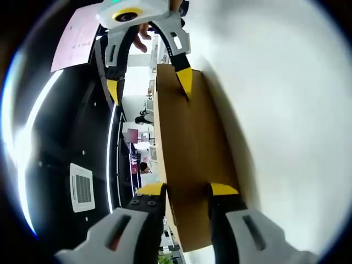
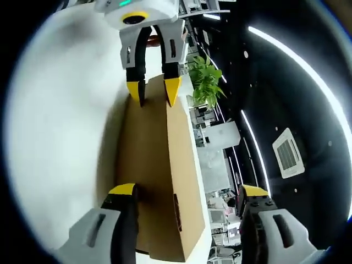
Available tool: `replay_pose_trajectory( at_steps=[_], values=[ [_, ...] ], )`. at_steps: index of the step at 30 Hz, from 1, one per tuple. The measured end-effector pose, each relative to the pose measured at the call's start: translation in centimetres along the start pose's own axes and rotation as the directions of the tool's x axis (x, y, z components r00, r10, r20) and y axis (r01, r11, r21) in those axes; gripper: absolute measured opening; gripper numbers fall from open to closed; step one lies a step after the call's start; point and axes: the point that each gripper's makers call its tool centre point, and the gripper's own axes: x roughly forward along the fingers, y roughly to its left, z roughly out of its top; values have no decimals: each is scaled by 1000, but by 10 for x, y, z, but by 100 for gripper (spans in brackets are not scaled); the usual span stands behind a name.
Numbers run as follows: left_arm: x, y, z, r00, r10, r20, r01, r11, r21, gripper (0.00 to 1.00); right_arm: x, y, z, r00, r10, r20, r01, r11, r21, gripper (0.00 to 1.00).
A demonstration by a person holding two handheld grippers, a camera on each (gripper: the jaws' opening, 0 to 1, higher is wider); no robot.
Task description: Operate the shoe box by opening the lid, removing the specified soft item, and placing it in the target area until the item is outside and the box remains undamaged.
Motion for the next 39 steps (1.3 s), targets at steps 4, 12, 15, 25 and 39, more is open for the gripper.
replay_pose_trajectory(
  at_steps=[4, 12, 15, 25, 39],
  values=[
    [0, 0, 0, 1000, 1, 1, -1, 1000, -2, 30, 0, 2, 2, 1000, 6, 12, -5, 1000, -28, 69],
    [0, 1, 1, 1000, 2, 1, -2, 1000, -4, 30, 0, 11, 4, 999, 42, 3, -42, 998, -53, 57],
    [0, 1, 1, 1000, 3, 1, -3, 1000, -6, 30, 0, 15, 5, 999, 50, 5, -50, 997, -57, 51],
    [0, 1, 1, 1000, 0, 3, 0, 1000, -13, 30, 0, 19, 6, 998, 58, -3, -58, 996, -70, 46],
    [1, 1, 1, 1000, -7, -1, 7, 1000, -20, 30, 0, 26, 7, 997, 75, 5, -74, 993, -94, 37]
  ],
)
